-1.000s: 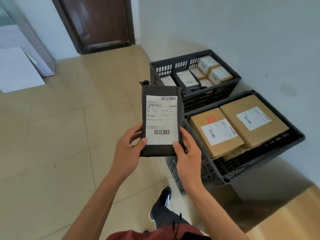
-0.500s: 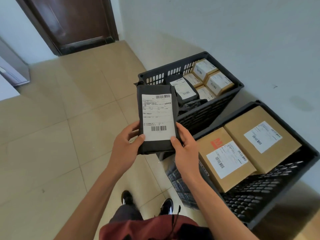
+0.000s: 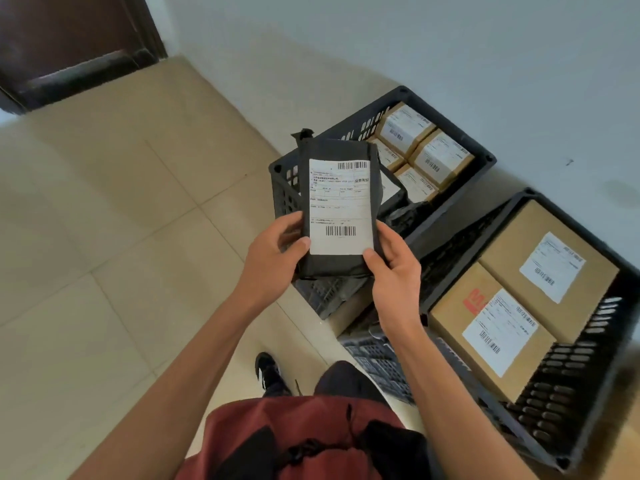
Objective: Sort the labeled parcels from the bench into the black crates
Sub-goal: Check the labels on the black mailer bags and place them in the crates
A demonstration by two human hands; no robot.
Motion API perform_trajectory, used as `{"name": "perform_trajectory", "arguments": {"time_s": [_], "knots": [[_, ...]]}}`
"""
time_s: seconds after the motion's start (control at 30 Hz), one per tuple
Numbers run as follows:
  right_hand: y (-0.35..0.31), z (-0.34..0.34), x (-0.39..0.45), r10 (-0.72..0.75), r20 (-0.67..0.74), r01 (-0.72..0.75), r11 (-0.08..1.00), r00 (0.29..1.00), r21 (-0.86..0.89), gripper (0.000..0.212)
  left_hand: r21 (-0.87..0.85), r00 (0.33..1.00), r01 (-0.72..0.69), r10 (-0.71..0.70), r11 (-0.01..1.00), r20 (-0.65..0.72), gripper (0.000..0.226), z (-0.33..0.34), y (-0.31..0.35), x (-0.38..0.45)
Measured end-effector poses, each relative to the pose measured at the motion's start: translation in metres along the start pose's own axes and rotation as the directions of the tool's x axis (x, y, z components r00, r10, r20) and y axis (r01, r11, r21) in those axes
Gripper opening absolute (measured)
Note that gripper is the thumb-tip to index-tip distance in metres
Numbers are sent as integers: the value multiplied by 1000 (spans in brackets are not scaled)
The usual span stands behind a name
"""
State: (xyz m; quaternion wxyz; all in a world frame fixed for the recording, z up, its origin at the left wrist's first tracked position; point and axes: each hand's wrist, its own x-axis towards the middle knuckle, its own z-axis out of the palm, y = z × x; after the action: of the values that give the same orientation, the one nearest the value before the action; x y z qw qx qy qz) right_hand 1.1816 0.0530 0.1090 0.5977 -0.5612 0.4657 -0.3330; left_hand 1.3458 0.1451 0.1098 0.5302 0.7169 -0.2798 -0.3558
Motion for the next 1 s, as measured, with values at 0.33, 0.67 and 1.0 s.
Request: {"name": "perform_trajectory", "arguments": {"time_s": [0.33, 0.67, 1.0], "knots": [[-1, 10, 66, 26, -58, -30, 997, 998, -76, 47, 87, 993, 20, -30, 996, 116, 46, 6, 10, 61], [15, -9, 160, 106, 18, -104, 991, 994, -79, 46, 85, 972, 200, -209, 976, 108, 34, 27, 2, 128], [44, -27, 225, 236, 162, -214, 966, 958, -144, 46, 281, 932, 298, -342, 912, 121, 29, 44, 1, 156]]}}
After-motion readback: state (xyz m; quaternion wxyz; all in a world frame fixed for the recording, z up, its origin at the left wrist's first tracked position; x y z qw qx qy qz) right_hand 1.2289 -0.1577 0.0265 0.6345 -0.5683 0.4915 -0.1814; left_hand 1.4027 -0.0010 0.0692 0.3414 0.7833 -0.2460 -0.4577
